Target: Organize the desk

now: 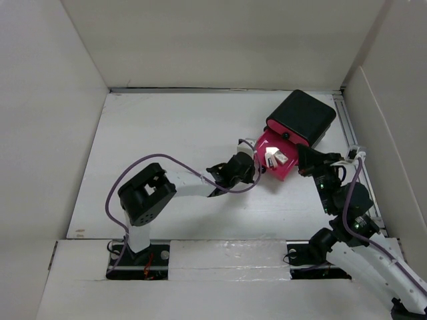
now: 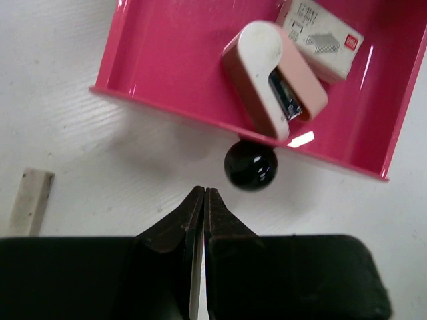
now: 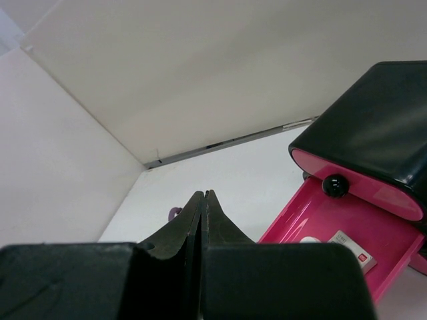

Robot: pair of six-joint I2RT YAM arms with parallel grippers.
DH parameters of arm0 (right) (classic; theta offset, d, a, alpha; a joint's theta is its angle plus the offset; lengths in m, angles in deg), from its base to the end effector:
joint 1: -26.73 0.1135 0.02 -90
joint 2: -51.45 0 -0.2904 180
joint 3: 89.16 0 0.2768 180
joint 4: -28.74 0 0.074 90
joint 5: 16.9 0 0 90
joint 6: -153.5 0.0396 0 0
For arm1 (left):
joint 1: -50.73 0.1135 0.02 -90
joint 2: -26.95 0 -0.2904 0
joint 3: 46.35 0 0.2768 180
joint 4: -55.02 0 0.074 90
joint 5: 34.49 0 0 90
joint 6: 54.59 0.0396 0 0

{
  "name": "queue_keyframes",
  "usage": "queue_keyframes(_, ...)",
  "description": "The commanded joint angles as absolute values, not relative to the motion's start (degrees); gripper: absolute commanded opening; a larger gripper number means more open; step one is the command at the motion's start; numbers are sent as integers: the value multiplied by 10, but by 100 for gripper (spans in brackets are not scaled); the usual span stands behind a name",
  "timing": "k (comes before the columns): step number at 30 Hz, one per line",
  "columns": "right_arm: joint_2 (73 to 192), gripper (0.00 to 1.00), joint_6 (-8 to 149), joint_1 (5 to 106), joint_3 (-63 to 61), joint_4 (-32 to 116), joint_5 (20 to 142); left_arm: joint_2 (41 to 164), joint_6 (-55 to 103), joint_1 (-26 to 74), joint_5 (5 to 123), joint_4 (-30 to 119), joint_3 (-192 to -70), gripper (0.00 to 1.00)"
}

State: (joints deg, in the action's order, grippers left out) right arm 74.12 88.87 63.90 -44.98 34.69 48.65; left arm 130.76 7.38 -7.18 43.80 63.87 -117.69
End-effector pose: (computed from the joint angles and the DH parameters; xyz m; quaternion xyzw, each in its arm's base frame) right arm 0.1020 0.0568 0.3564 0.1070 0.6054 0.2945 0.7317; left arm 0.2332 -0.3568 0.2017 0.1607 0.8187 -0.3087 0.4567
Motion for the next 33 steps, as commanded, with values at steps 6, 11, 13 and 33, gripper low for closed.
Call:
queue_keyframes(6, 754, 0, 886, 642, -449, 311, 502, 1369, 100, -73, 427, 622, -1290, 0)
queue_keyframes(11, 753, 0, 885, 642, -449, 312, 500, 1378, 98, -73, 443, 639, -1285, 0)
queue_keyframes(13, 753, 0, 885, 642, -449, 312, 501, 1375, 98, -73, 445, 646, -1283, 0)
queue_keyframes(33, 767, 0, 885, 642, -446, 310, 511, 1280, 57, -73, 399, 633, -1211, 36)
